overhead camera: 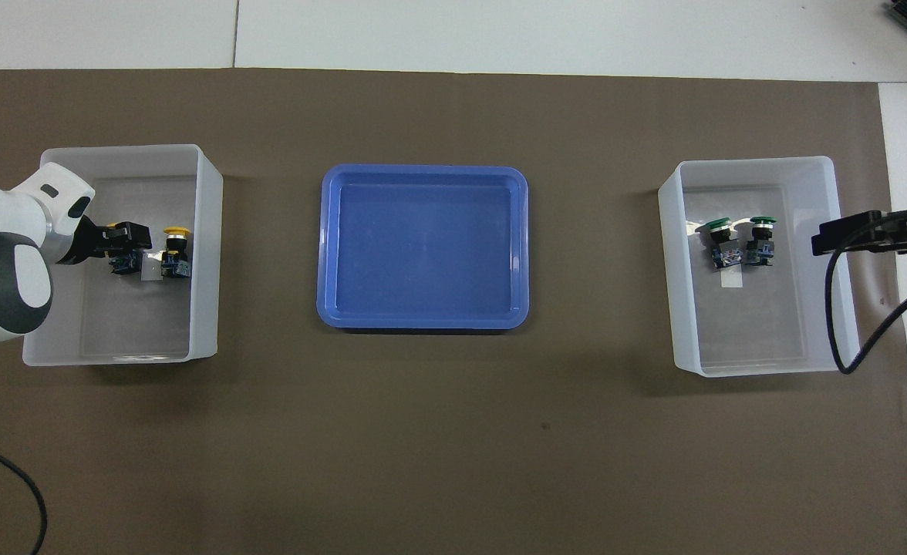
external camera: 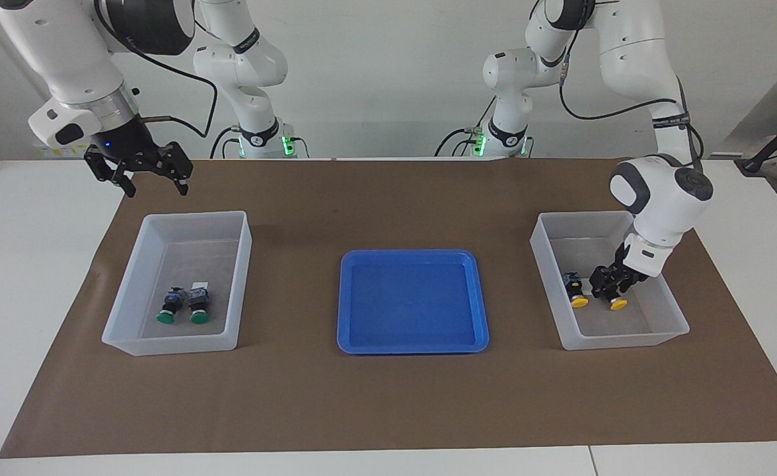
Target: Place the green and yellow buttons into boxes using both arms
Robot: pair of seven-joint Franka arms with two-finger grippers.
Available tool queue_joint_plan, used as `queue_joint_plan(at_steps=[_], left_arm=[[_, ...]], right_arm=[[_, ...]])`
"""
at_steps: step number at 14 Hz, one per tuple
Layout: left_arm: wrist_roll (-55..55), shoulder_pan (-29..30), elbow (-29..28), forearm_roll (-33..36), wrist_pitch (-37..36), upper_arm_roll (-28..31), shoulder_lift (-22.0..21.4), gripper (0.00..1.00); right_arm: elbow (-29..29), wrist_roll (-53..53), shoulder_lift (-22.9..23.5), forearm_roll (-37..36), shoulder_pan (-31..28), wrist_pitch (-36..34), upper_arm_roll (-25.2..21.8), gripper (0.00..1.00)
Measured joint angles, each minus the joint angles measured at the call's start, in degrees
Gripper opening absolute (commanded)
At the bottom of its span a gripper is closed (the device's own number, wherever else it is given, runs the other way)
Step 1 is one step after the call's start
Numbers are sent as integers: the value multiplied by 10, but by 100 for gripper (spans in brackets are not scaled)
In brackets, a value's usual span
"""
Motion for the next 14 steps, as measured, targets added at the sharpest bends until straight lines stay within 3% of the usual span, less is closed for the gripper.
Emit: queue_joint_plan(at_steps=[5,7,11,14], left_arm=[[0,-1,252,3,-367,-1,-21,100],[0,-14,309,18,-460,-2,-29,100],[-23,-81,329,52,-505,-9,-72,100],[-44,-101,283,56,-491,-13,-105,100]], right_arm=[[0,0,0,0,0,0,0,100],[0,0,0,0,0,0,1,100],[0,0,0,0,2,0,5,100],[-1,0,0,0,3,0,5,100]])
